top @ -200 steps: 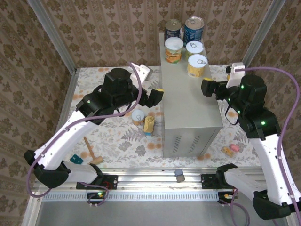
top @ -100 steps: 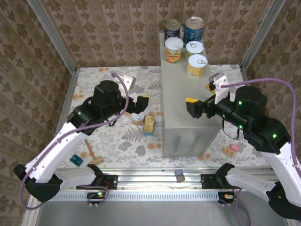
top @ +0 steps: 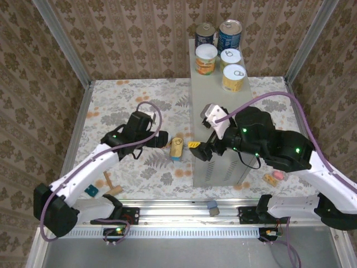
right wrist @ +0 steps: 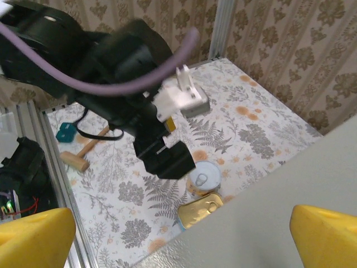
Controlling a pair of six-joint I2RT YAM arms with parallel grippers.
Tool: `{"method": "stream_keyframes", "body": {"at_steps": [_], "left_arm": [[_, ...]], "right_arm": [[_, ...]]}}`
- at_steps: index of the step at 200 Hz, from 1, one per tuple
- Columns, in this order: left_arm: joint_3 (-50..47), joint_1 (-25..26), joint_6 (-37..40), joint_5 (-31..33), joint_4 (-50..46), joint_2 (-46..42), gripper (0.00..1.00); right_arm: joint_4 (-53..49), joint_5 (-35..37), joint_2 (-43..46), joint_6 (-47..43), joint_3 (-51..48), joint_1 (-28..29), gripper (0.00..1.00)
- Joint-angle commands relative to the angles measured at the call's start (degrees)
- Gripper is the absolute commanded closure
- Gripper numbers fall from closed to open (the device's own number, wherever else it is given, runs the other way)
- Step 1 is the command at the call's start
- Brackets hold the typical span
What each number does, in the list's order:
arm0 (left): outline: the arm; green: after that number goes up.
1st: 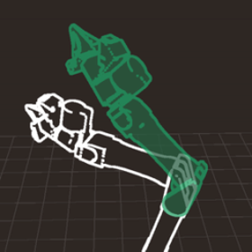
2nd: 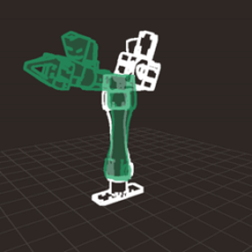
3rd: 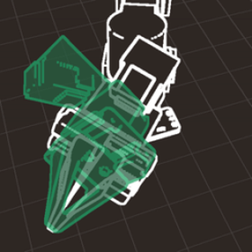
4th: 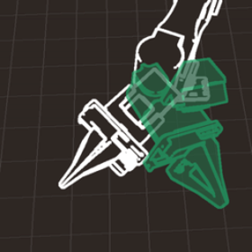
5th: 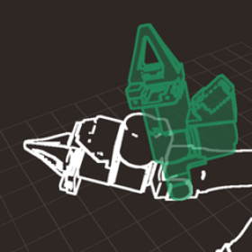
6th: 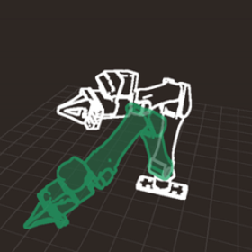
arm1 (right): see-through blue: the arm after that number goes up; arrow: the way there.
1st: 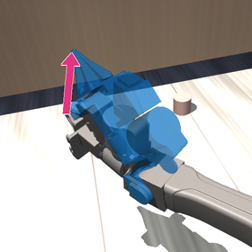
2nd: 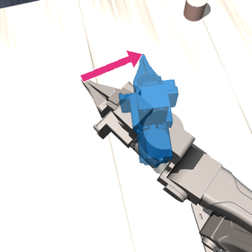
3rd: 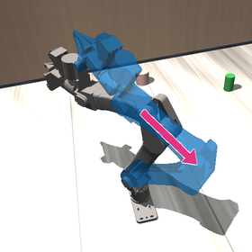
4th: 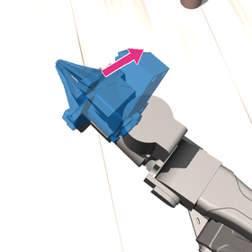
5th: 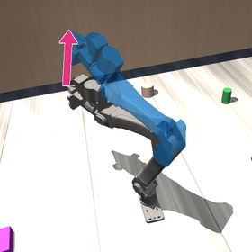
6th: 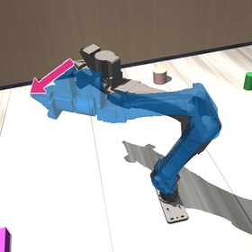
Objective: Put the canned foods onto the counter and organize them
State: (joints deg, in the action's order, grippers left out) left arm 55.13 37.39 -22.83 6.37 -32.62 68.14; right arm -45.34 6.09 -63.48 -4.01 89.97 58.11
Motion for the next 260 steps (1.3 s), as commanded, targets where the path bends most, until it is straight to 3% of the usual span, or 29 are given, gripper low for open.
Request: {"method": "stream_keyframes", "body": {"at_steps": [1,66,103,154,260], "left_arm": [[-3.25,-0.69,-1.7,1.95,3.5,3.18,0.0],[-5.36,-2.7,2.34,-1.0,10.24,14.7,0.0],[-3.99,-4.03,3.62,-1.89,12.91,20.0,0.06],[-1.16,-4.84,5.9,-4.5,17.0,24.43,0.07],[6.88,-5.12,9.23,-4.63,16.09,29.96,0.09]], "right_arm": [[-0.37,2.66,-0.78,-1.84,2.23,0.91,0.0],[-0.44,3.08,-2.78,-2.44,2.58,1.04,0.0],[-0.81,4.75,-2.17,-3.16,1.99,0.96,0.0],[-0.86,6.62,-0.7,-3.1,0.11,0.96,0.0],[0.24,7.8,0.72,-2.25,-2.63,0.8,0.0]]}}
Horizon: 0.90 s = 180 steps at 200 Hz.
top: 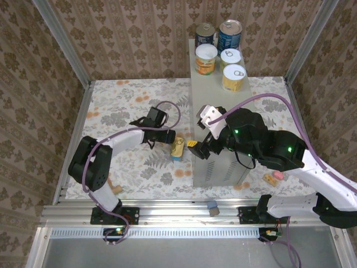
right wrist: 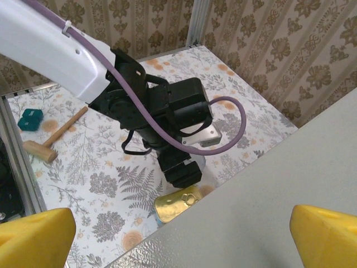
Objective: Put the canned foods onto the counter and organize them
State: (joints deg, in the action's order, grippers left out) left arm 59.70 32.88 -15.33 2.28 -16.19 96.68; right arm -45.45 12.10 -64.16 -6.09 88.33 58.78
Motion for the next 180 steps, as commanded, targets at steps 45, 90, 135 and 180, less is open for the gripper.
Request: {"method": "stream_keyframes", "body": {"at_steps": [45,90,135,180], "left_arm": [[3.29,-0.63,2.06,-0.49,-1.43,2.2,0.16],[3.6,-0.67,2.06,-0.63,-2.35,1.08,0.22],[4.55,-0.71,2.7,0.79,-5.98,-3.6,0.28],[9.81,-1.24,4.56,0.67,-15.77,-8.27,0.38]], "right_arm": [[0.5,2.24,2.02,-0.05,-1.77,0.01,0.0],[0.16,2.26,2.31,0.09,-1.4,-0.07,0.0],[-0.44,1.9,2.94,0.46,-0.8,-0.07,0.0],[-0.7,3.29,4.8,1.07,-1.51,-0.07,0.0]]}}
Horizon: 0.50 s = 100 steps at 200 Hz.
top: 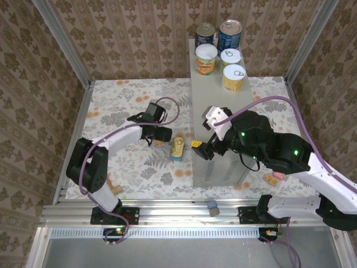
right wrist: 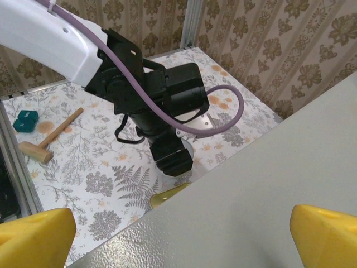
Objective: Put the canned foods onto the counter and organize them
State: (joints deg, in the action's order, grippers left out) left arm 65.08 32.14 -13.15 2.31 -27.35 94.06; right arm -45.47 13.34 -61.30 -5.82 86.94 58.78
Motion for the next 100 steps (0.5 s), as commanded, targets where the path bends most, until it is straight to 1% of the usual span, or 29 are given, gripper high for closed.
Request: {"method": "stream_keyframes", "body": {"at_steps": [1,37,77,100], "left_arm": [[4.53,-0.5,2.49,0.58,-4.79,-5.82,0.38],[9.06,-0.59,4.62,-2.35,-10.97,-12.28,0.39],[17.12,-0.5,7.27,-12.05,-17.47,-17.84,0.39],[22.16,-0.41,8.68,-16.36,-20.44,-20.32,0.39]], "right_arm": [[-0.68,2.09,2.0,0.81,-0.11,-0.07,0.0],[-1.27,3.45,4.09,0.91,-0.78,-0.07,0.0],[-1.22,5.84,6.32,0.62,-1.91,-0.07,0.0],[-0.53,8.53,7.7,0.72,-3.22,-0.07,0.0]]}}
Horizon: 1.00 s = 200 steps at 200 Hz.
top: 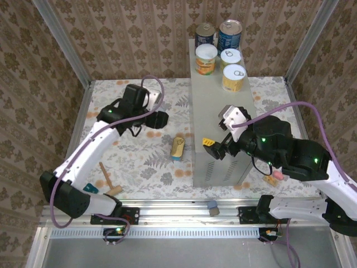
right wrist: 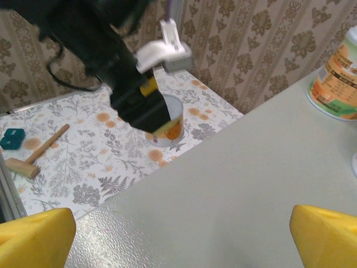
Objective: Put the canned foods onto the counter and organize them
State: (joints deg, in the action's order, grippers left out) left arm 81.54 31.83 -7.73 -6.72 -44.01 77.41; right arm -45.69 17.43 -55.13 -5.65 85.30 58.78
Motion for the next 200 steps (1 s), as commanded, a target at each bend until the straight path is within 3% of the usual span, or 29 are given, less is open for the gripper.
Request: {"method": "stream_keyframes", "body": {"at_steps": [1,36,86,151,200], "left_arm": [[5.94,-0.11,3.3,-7.56,-3.93,-3.75,0.39],[13.36,-0.02,5.03,-13.06,-7.09,-5.76,0.39],[23.67,2.23,5.86,-19.35,-10.46,-3.22,0.39],[37.23,8.13,7.81,-17.16,-15.27,4.59,0.39],[45.61,12.66,8.13,-11.2,-19.29,10.79,0.39]], "right_arm": [[-0.29,4.53,1.62,0.55,-1.65,-0.07,0.0],[1.18,12.88,3.96,1.64,-4.05,-0.07,0.0],[0.5,17.41,7.1,2.09,-5.96,-0.07,0.0],[0.71,19.22,8.87,2.23,-7.16,-0.07,0.0],[1.87,19.48,11.55,2.4,-8.93,-0.07,0.0]]}}
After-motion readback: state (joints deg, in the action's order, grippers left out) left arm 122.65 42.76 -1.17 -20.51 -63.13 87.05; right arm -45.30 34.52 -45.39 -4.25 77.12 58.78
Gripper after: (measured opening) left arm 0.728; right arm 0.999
